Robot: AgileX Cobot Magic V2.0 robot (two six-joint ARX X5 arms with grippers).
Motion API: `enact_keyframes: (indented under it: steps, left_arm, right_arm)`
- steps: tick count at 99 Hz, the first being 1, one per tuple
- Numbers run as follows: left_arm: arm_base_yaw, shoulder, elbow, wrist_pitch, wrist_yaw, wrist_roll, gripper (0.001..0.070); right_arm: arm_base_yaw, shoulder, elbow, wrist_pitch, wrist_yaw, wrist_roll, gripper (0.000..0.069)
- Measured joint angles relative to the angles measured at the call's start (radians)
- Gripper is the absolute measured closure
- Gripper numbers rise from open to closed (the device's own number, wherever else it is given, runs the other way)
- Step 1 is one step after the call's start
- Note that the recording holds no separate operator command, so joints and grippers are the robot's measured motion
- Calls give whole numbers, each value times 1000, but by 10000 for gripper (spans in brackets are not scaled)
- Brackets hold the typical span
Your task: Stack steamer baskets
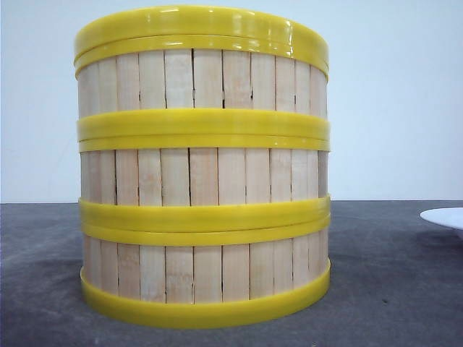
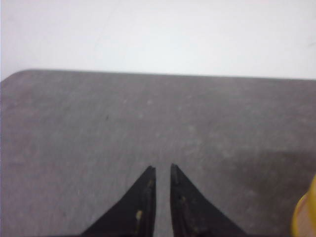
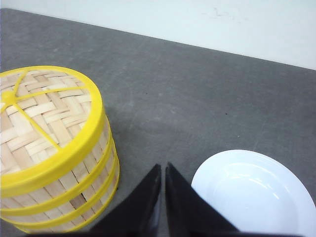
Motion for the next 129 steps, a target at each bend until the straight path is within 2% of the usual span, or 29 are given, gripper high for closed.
enact_keyframes:
  steps: [19, 54, 75, 90, 129]
  left_arm:
    - [27, -76, -137, 18, -6, -2, 684]
    - [51, -129, -232, 25, -6, -4, 684]
    - [51, -132, -248, 72, -6, -4, 684]
    - [51, -132, -258, 103, -27, -5, 684]
    - [51, -132, -259, 106, -28, -4, 684]
  right_arm:
    - [0, 0, 0, 0, 0, 0, 681]
    - [0, 0, 0, 0, 0, 0, 681]
    - [0, 0, 0, 0, 0, 0, 681]
    - [0, 0, 0, 0, 0, 0, 681]
    - [0, 0, 0, 0, 0, 0, 681]
